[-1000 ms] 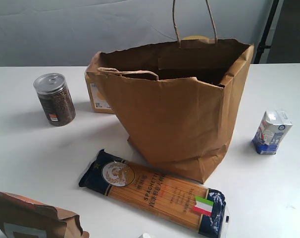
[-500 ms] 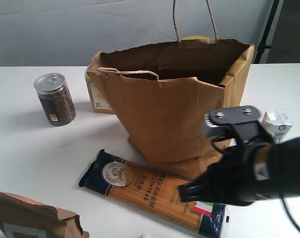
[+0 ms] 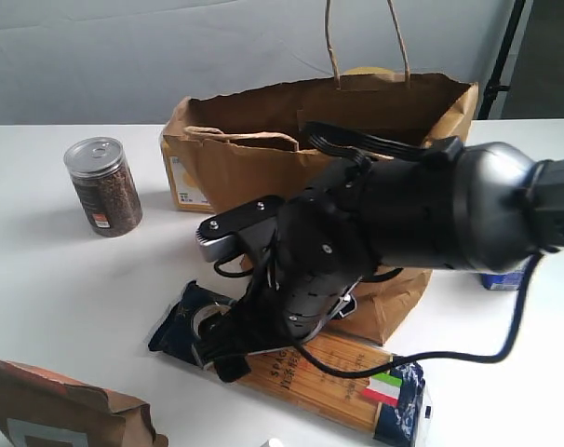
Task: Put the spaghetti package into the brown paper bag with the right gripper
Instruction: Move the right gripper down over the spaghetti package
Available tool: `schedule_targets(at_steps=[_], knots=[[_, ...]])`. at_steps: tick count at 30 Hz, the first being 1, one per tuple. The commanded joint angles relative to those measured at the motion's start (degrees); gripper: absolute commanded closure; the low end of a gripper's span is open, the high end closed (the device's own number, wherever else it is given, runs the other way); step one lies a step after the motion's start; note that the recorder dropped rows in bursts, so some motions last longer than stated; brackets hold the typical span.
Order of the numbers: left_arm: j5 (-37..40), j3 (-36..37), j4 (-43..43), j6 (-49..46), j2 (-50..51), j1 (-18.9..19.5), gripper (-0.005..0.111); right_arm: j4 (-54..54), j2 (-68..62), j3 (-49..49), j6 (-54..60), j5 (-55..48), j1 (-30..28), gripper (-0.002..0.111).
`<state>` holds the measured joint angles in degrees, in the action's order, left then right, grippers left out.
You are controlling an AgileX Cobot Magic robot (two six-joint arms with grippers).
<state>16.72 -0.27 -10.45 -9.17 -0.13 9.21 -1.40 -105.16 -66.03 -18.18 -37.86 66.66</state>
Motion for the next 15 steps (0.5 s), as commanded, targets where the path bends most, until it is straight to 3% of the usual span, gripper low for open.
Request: schedule_targets(at_steps=[1,15], knots=[[-0.31,0.27,0.26,0.21,0.13,-0.10,0.107,-1.65,-2.78,-2.11,0.40,-0.82,0.19,0.019],[-0.31,0.27,0.26,0.21,0.13,-0.10,0.107,-7.72,-8.53,-2.11,0.52,-0.05,0.19,0.019]])
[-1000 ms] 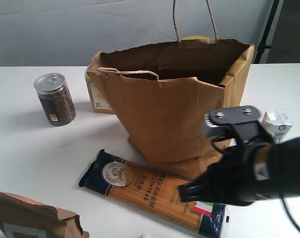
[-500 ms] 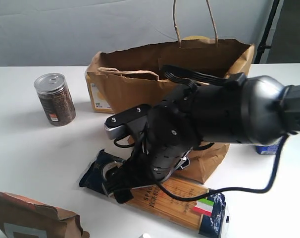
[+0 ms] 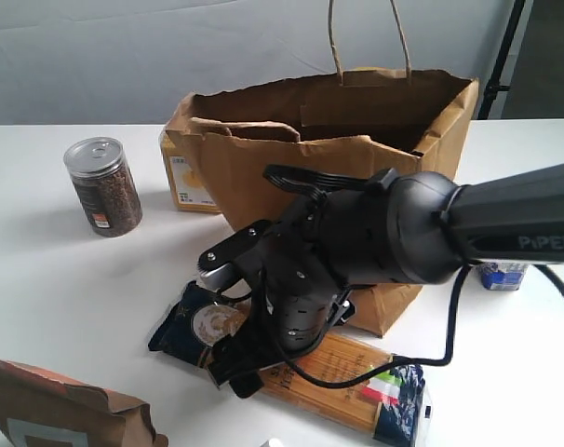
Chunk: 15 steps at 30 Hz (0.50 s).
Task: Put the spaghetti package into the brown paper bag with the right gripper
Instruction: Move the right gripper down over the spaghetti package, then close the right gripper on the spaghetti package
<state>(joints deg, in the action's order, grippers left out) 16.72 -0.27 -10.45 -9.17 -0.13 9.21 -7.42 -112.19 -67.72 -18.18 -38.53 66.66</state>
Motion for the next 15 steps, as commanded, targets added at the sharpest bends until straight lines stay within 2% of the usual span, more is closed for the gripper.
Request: schedule_targets(at_steps=[1,6,8,9,11,13,15], knots=[[-0.31,0.27,0.26,0.21,0.13,-0.10,0.107,-2.37,-2.15,-0.41,0.52,0.73,0.19,0.019],[-0.31,0.27,0.26,0.21,0.13,-0.10,0.107,-2.91,-5.26,-0.41,1.33,1.27,0.19,0.019],[-0.31,0.27,0.26,0.21,0.13,-0.10,0.107,-2.24,-6.08,-0.41,1.33,0.48,0.28,0.028],[-0.31,0.27,0.26,0.21,0.13,-0.10,0.107,-2.03,-6.07,-0.41,1.33,0.04,0.68,0.039],[-0.31,0.27,0.26,0.21,0.13,-0.10,0.107,-1.79,-6.07,-0.41,1.33,-0.72,1.32,0.069],[-0.31,0.27,0.26,0.21,0.13,-0.10,0.107,-1.79,-5.19,-0.19,1.33,-0.68,1.90,0.109],[-0.31,0.27,0.26,0.21,0.13,-0.10,0.107,-2.02,-3.81,-0.06,1.10,0.58,2.32,0.108]])
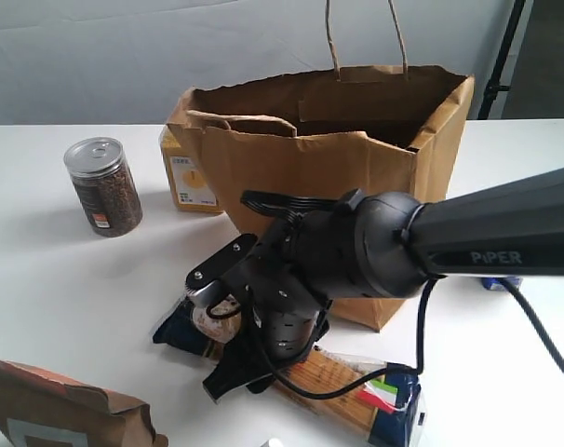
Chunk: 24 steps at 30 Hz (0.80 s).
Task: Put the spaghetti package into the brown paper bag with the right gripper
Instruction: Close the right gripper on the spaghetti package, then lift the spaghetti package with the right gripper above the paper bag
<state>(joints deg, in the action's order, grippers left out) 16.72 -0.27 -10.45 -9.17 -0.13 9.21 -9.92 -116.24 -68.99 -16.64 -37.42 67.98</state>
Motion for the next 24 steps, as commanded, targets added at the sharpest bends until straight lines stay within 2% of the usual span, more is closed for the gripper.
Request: schedule_targets(at_steps=[1,10,16,19,24], knots=[[-0.31,0.27,0.26,0.21,0.13,-0.10,0.107,0.48,1.43,1.21,-0.68,-0.22,1.37,0.108],[-0.31,0.27,0.26,0.21,0.13,-0.10,0.107,-8.08,15.84,1.21,-9.12,-0.65,6.18,0.108],[-0.31,0.27,0.26,0.21,0.13,-0.10,0.107,-9.95,28.02,1.21,-10.97,1.32,9.92,0.108],[-0.31,0.27,0.26,0.21,0.13,-0.10,0.107,-10.94,33.63,1.21,-11.07,6.24,11.53,0.108],[-0.31,0.27,0.26,0.21,0.13,-0.10,0.107,-11.08,44.23,1.21,-12.25,22.23,11.31,0.108]])
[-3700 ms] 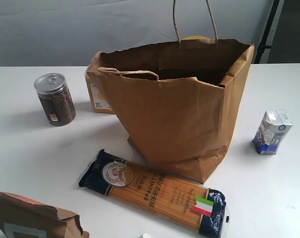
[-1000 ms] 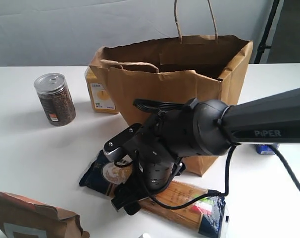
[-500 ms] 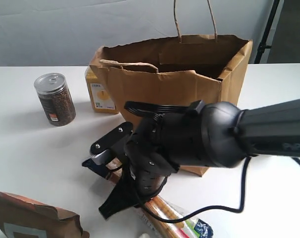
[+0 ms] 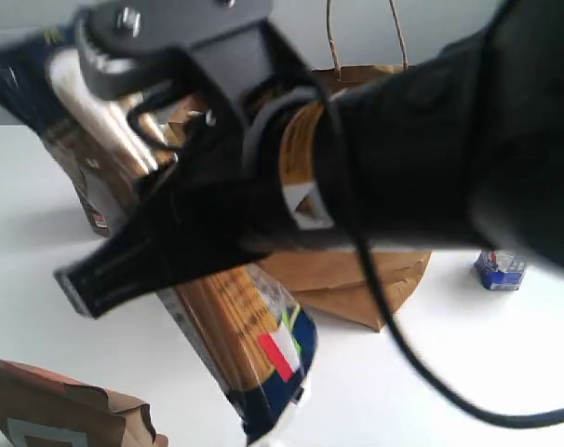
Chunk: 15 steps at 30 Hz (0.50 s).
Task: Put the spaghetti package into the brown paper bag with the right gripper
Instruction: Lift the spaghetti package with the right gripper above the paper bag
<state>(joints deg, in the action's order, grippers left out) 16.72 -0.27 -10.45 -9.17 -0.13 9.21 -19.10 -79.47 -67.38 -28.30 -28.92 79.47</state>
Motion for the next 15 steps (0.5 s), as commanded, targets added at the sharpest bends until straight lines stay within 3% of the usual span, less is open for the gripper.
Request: schedule_targets(at_steps=[1,5,10,15], knots=[[-0.31,0.27,0.26,0.21,0.13,-0.10,0.107,-2.66,8.39,-0.51,-0.59,16.01,-0.60,0.108],[-0.31,0.27,0.26,0.21,0.13,-0.10,0.107,-9.73,11.33,-5.54,-0.59,17.96,-6.48,0.108],[-0.31,0.27,0.26,0.21,0.13,-0.10,0.107,-22.90,11.08,-10.75,-0.89,19.74,-17.80,0.108],[-0.31,0.27,0.26,0.21,0.13,-0.10,0.107,-25.54,6.23,-10.75,-1.71,20.73,-28.68,0.108]])
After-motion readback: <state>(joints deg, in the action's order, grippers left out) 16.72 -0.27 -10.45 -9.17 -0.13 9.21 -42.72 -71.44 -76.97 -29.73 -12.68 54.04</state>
